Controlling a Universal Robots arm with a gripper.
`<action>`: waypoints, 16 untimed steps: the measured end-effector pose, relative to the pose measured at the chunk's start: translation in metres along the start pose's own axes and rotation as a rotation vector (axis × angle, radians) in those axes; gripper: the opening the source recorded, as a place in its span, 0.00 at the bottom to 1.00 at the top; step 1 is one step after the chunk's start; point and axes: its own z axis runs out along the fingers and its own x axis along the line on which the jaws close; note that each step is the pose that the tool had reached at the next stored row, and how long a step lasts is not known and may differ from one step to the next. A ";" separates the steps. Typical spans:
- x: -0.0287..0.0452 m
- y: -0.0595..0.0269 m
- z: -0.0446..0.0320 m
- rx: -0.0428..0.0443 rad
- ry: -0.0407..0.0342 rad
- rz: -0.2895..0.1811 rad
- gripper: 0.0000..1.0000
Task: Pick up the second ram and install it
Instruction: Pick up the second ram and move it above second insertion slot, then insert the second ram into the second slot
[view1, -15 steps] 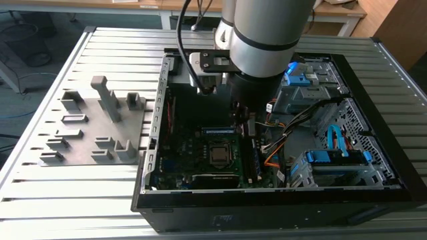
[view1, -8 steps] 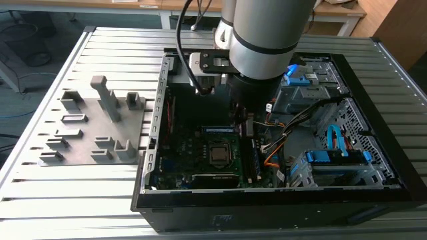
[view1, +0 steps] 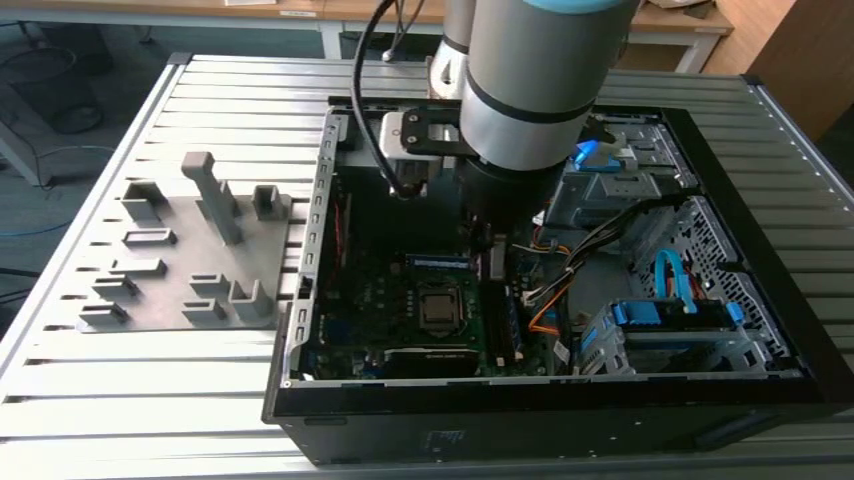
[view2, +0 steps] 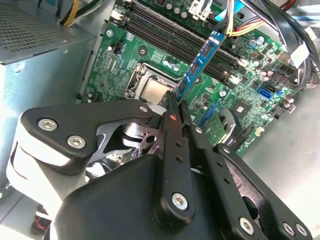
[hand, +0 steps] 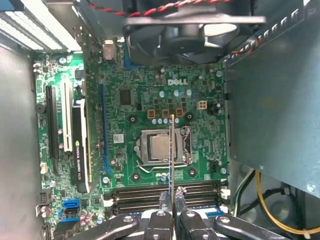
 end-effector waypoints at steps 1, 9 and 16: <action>0.0009 -0.0005 0.0017 -0.0002 -0.0002 0.000 0.14; 0.0031 -0.0017 0.0082 -0.0014 0.0004 0.000 0.14; 0.0031 -0.0017 0.0084 -0.0013 0.0004 0.000 0.14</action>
